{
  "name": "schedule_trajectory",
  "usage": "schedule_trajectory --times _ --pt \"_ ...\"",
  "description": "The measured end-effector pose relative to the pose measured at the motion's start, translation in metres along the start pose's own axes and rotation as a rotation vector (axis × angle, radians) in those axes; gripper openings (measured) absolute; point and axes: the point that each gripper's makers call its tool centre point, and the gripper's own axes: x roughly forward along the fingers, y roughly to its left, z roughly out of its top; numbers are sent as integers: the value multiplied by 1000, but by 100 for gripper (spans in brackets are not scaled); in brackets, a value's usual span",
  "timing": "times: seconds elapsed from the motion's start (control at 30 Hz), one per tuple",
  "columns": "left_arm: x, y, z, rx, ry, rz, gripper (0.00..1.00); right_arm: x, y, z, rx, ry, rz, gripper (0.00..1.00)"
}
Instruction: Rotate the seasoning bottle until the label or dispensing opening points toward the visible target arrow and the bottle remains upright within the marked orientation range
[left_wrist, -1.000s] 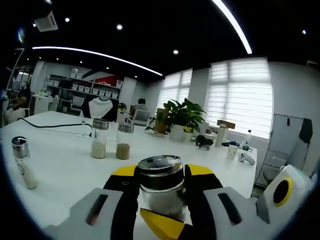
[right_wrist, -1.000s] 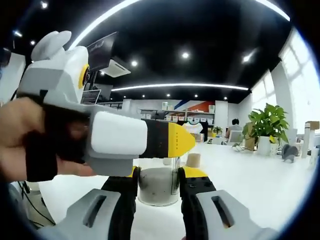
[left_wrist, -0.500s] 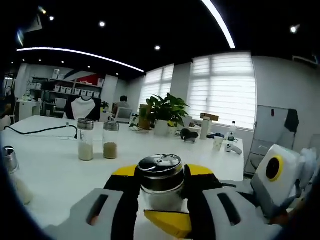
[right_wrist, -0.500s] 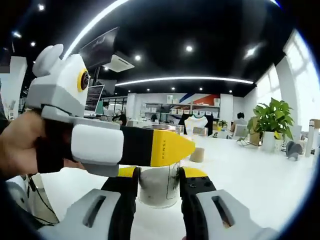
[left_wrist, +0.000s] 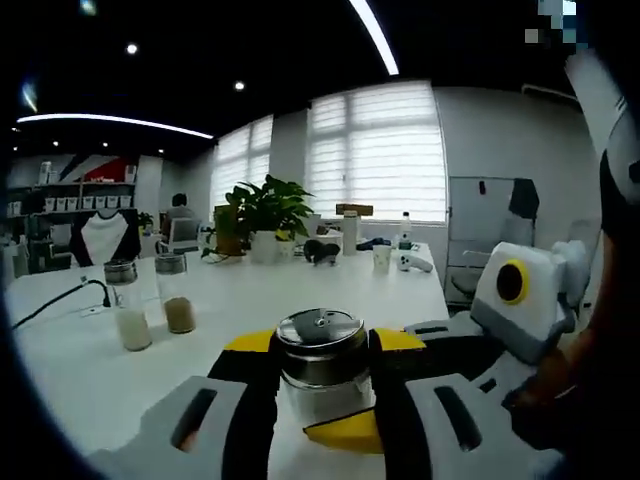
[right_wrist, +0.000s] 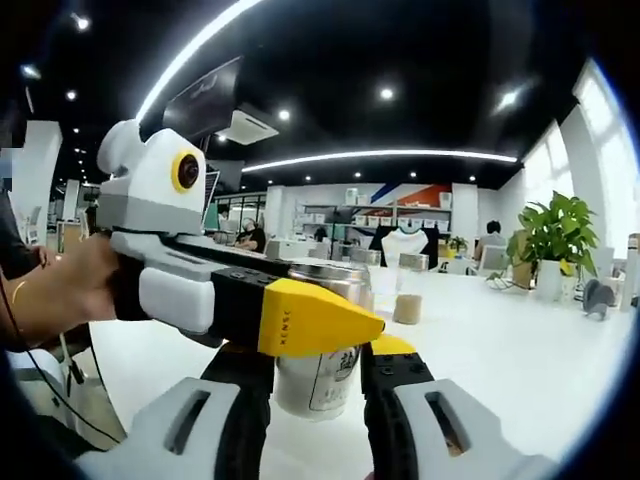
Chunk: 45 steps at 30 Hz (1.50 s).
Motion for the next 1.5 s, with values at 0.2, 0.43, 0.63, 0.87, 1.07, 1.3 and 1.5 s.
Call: schedule_trajectory --times 0.2,0.43,0.63,0.87,1.07,1.3,1.5 --pt "0 4 0 -30 -7 -10 37 3 0 0 3 16 42 32" --pt "-5 5 3 16 -19 -19 37 6 2 3 14 11 88 31" --pt "-8 3 8 73 -28 -42 37 8 4 6 39 5 103 31" --pt "-10 3 5 43 -28 -72 37 8 5 3 47 18 121 32" --pt "-12 3 8 41 -34 -84 37 9 7 2 61 20 136 32" --pt "-14 1 12 40 -42 -102 37 9 10 -2 56 36 146 32" --pt "-18 -2 11 74 -31 -124 37 12 15 -3 34 48 165 33"
